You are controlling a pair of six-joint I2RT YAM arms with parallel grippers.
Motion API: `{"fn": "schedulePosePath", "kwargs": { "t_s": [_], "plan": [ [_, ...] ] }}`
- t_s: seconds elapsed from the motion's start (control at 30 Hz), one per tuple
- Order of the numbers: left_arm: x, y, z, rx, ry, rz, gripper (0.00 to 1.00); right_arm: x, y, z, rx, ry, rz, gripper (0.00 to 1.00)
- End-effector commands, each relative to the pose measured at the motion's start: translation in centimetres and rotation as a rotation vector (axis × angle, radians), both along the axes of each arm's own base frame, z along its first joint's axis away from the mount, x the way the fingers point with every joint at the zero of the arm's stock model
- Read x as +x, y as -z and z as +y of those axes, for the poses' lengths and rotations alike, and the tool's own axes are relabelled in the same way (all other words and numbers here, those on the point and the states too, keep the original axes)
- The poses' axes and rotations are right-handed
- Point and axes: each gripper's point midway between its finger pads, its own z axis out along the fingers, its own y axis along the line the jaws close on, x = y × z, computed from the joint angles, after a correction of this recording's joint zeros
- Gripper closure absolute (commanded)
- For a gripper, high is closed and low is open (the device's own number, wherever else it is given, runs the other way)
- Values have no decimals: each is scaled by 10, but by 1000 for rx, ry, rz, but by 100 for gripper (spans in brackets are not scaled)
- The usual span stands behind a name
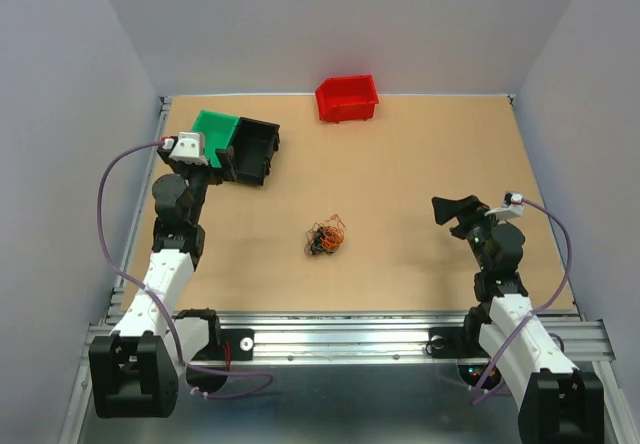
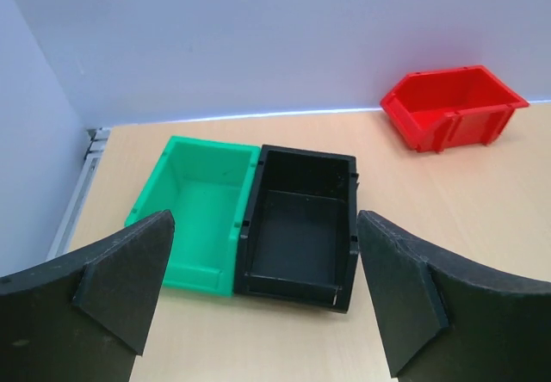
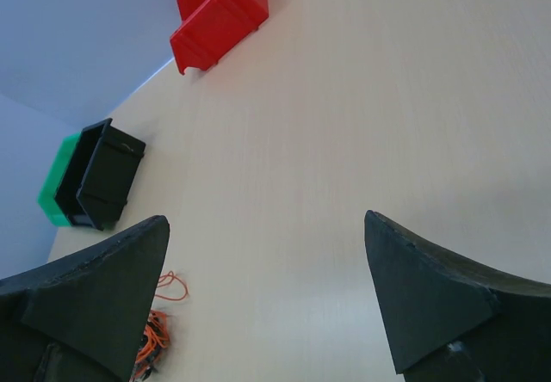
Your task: Untangle the cables
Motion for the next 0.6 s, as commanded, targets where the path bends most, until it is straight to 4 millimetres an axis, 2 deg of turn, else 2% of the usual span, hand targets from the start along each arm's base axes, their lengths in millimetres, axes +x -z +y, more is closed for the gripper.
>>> {"fn": "schedulePosePath", "kwargs": {
  "t_s": [0.0, 0.13, 0.2, 0.23, 0.3, 0.33, 0.37, 0.4, 0.47, 0.5, 0.57],
  "plan": [
    [-12, -45, -20, 71, 117, -188, 1, -1, 6, -9, 19, 63, 0, 0],
    [-22, -40, -41, 112, 240, -201, 1, -4, 7, -14, 53, 100, 1, 0],
    [-28, -37, -53, 154, 312, -213, 1, -6, 2, -5, 39, 45, -12, 0],
    [-35, -34, -69, 179, 413, -217, 1, -6, 2, -1, 12, 12, -16, 0],
    [-45, -29, -87, 212, 509, -225, 1, -6, -1, 7, -4, -43, 2, 0],
    [-50, -23, -96, 249, 555, -233, 1, -6, -1, 18, -31, -118, 30, 0],
    [-54, -21, -102, 267, 573, -241, 1, -7, 0, 22, -36, -146, 51, 2],
    [-61, -18, -117, 283, 616, -248, 1, -9, 3, 30, -40, -197, 69, 5],
    [-65, -9, -128, 347, 621, -260, 1, -10, 4, 40, -59, -236, 69, 10],
    [-74, -4, -145, 366, 666, -263, 1, -12, 4, 53, -74, -278, 65, 10],
    [-78, 5, -153, 425, 672, -269, 1, -8, -1, 62, -125, -277, 53, 9]
  ]
}}
